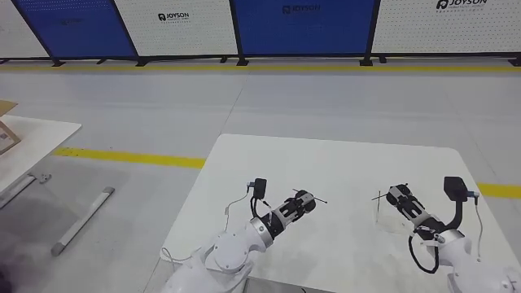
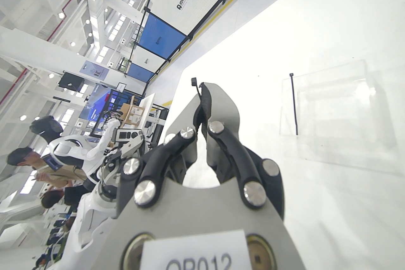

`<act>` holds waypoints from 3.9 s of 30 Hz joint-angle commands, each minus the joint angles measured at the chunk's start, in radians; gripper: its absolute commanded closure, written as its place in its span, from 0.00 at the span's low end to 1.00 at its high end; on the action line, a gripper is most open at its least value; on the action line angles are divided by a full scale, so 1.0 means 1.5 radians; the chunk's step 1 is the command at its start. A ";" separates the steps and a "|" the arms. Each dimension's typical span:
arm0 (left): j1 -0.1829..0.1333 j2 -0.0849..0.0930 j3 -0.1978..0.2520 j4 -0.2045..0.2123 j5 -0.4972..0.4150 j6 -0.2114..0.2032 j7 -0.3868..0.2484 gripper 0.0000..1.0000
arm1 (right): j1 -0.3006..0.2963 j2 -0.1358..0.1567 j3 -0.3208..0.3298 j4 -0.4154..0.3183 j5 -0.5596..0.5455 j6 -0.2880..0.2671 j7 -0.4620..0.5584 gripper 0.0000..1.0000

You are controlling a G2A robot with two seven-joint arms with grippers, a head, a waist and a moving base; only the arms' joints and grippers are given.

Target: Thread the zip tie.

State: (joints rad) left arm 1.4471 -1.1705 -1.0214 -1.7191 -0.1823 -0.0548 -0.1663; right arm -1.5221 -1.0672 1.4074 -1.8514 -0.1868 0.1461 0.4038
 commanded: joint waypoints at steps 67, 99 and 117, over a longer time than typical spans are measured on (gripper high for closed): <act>-0.018 -0.011 0.043 0.034 0.075 -0.027 0.014 1.00 | -0.060 -0.036 -0.143 -0.003 -0.106 -0.094 -0.211 1.00; -0.020 -0.015 0.059 0.045 0.160 -0.062 0.070 1.00 | -0.068 -0.053 -0.173 0.024 -0.127 -0.124 -0.304 1.00; -0.025 -0.020 0.068 0.052 0.184 -0.075 0.098 1.00 | -0.061 -0.062 -0.182 0.032 -0.133 -0.145 -0.323 1.00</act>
State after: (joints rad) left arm 1.4098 -1.1998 -0.9193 -1.6405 0.0934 -0.1668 -0.0198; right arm -1.6156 -1.1586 1.1361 -1.8067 -0.3880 -0.0665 -0.0762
